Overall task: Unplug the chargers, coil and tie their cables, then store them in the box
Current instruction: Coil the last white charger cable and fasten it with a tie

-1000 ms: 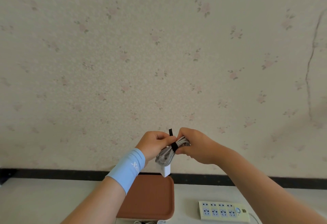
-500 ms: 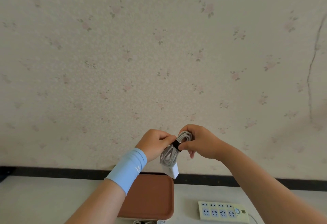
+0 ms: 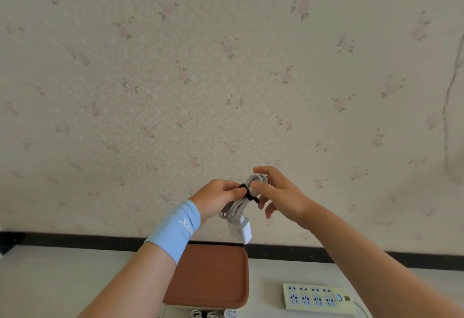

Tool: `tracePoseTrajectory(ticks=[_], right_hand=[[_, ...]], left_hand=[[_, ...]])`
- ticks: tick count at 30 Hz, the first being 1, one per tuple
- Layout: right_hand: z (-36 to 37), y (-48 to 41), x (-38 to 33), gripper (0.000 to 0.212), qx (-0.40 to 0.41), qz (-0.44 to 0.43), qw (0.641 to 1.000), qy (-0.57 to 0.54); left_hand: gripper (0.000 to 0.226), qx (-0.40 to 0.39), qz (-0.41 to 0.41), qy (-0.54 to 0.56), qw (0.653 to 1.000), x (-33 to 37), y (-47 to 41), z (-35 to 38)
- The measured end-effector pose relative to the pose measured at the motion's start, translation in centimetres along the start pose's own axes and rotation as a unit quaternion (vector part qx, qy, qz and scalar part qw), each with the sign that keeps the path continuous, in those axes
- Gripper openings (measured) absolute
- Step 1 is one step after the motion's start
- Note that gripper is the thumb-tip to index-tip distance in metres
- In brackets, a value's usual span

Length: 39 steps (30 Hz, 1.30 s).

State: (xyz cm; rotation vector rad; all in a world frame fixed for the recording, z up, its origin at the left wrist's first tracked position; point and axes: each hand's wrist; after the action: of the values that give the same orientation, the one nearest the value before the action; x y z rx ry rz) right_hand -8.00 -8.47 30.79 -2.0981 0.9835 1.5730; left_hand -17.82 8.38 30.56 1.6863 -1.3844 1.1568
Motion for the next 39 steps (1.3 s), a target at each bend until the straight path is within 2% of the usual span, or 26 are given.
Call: tracePoseTrajectory(ticks=[2, 4, 7, 9, 13, 15, 19, 23, 25, 28, 32, 35, 37, 39], right_hand=[[-0.3, 0.2, 0.1, 0.051, 0.005, -0.03, 1.0, -0.007], [-0.7, 0.4, 0.2, 0.061, 0.021, -0.07, 0.996, 0.049], [-0.6, 0.5, 0.3, 0.067, 0.049, -0.122, 0.979, 0.154], [-0.5, 0.3, 0.6, 0.058, 0.088, -0.164, 0.961, 0.206], [-0.4, -0.2, 0.7, 0.027, 0.211, -0.283, 0.9, 0.257], [-0.5, -0.3, 0.7, 0.017, 0.228, -0.319, 0.878, 0.275], [-0.6, -0.4, 0.6, 0.009, 0.199, -0.359, 0.86, 0.304], [-0.4, -0.7, 0.6, 0.01, 0.178, -0.371, 0.841, 0.351], [-0.3, -0.8, 0.9, 0.008, 0.161, -0.352, 0.855, 0.346], [-0.1, -0.7, 1.3, 0.006, 0.132, -0.3, 0.898, 0.293], [0.2, -0.6, 1.4, 0.011, 0.112, -0.246, 0.923, 0.274], [0.3, 0.0, 1.1, 0.031, 0.115, -0.205, 0.939, 0.25], [0.2, 0.4, 0.9, 0.048, 0.086, -0.15, 0.96, 0.22], [0.2, 0.3, 1.1, 0.053, 0.048, -0.107, 0.973, 0.199]], left_hand=[[0.026, 0.007, -0.032, 0.065, 0.997, -0.2, 0.1, -0.3], [0.029, 0.005, -0.055, 0.152, 0.987, -0.3, 0.2, -0.6], [0.033, 0.0, -0.068, 0.213, 0.975, -0.3, 0.4, -0.7], [0.033, -0.002, -0.073, 0.25, 0.966, 0.1, 0.6, -0.5], [0.027, -0.009, -0.088, 0.321, 0.943, 0.7, 0.7, -0.2], [0.026, -0.015, -0.099, 0.334, 0.937, 0.8, 0.7, -0.1], [0.024, -0.004, -0.128, 0.337, 0.933, 0.4, 0.4, 0.1], [0.03, 0.016, -0.124, 0.267, 0.955, -0.2, 0.1, 0.0], [0.033, 0.02, -0.108, 0.216, 0.97, -0.3, 0.2, 0.1], [0.031, 0.029, -0.084, 0.151, 0.984, -0.4, 0.2, 0.3], [0.026, 0.032, -0.064, 0.038, 0.997, -0.5, 0.4, 0.4], [0.017, 0.027, -0.053, 0.006, 0.998, -0.3, 0.7, 0.4], [0.016, 0.016, -0.042, 0.018, 0.999, 0.0, 0.8, 0.4], [0.015, 0.015, -0.023, 0.017, 0.999, 0.2, 0.9, 0.5]])
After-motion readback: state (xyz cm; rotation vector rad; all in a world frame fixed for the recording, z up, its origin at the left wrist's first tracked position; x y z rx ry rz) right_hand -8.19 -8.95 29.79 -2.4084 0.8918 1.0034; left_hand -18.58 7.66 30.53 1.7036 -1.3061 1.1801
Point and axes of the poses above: each hand's wrist, its own y-axis away from the middle knuckle, its own z-axis out of the palm, x = y × z, and after that the axes turned 9 degrees about z, right-handed
